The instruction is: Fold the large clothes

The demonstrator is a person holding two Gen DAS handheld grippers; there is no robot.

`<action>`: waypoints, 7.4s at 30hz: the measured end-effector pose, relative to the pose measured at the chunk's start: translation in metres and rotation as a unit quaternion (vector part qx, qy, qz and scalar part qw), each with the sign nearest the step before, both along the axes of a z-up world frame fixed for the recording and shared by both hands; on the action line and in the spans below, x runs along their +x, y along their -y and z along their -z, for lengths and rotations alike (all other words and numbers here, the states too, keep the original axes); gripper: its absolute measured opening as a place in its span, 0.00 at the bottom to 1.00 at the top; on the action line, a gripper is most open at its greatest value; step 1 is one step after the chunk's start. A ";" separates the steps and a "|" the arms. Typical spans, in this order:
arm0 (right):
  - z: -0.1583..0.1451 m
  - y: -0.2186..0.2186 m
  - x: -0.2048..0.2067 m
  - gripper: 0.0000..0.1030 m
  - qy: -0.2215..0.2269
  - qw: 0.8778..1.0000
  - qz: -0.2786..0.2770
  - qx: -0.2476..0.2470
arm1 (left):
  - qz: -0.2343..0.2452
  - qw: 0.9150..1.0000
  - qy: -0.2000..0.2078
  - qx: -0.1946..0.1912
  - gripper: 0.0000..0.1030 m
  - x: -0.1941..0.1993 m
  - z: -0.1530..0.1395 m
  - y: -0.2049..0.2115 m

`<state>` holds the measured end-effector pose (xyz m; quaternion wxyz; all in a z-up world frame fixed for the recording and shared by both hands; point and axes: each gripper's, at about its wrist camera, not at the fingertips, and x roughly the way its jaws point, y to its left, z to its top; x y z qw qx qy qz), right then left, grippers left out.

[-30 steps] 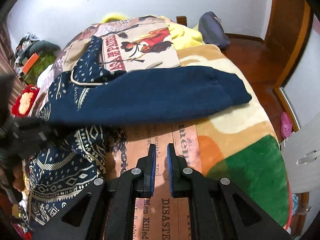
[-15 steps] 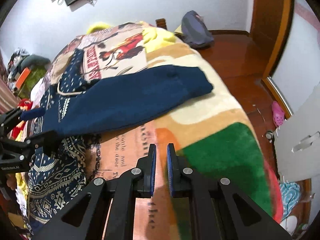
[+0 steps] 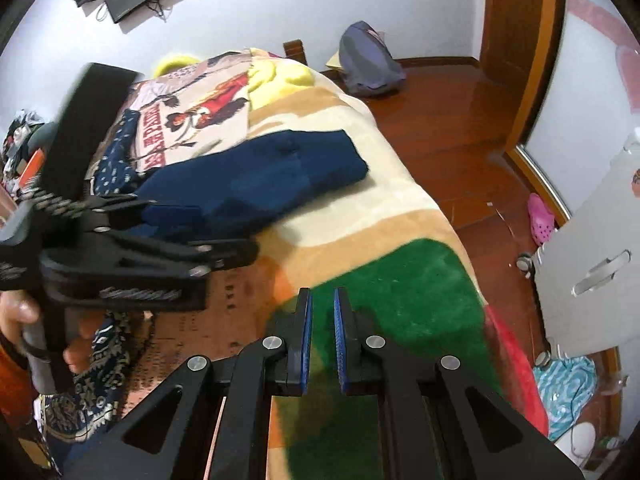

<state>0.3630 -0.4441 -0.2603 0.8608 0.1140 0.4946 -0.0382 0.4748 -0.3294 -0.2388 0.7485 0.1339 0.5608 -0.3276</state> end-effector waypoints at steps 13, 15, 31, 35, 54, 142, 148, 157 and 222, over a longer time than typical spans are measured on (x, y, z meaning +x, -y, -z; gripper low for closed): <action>0.012 0.005 0.006 0.07 -0.015 1.000 0.016 0.021 | -0.058 0.995 0.053 -0.067 0.04 0.014 -0.055 -0.040; 0.007 -0.002 0.008 0.06 -0.012 1.000 0.010 0.019 | -0.064 0.991 0.079 -0.088 0.04 0.009 -0.084 -0.058; -0.028 -0.137 0.045 0.07 0.010 0.994 -0.108 0.007 | -0.244 0.939 0.226 -0.093 0.04 -0.030 -0.196 -0.329; -0.030 -0.178 0.059 0.07 0.009 0.990 -0.140 -0.007 | -0.286 0.935 0.196 -0.073 0.04 -0.032 -0.160 -0.386; 0.056 -0.219 0.079 0.07 -0.059 0.947 -0.171 -0.264 | -0.365 0.929 0.053 0.020 0.13 -0.096 0.039 -0.489; 0.021 -0.303 0.334 0.81 -0.026 0.984 -0.164 0.059 | -0.451 0.888 0.035 -0.082 0.82 0.172 0.011 -0.452; 0.017 -0.311 0.336 0.31 -0.009 0.981 -0.172 0.089 | -0.424 0.900 0.045 -0.093 0.20 0.174 0.004 -0.435; -0.029 -0.328 0.291 0.07 0.044 0.968 -0.241 0.046 | -0.356 0.924 0.124 -0.068 0.10 0.134 -0.055 -0.410; -0.011 -0.327 0.221 0.73 -0.009 0.962 -0.270 0.038 | -0.356 0.931 0.065 -0.041 0.52 0.075 -0.022 -0.422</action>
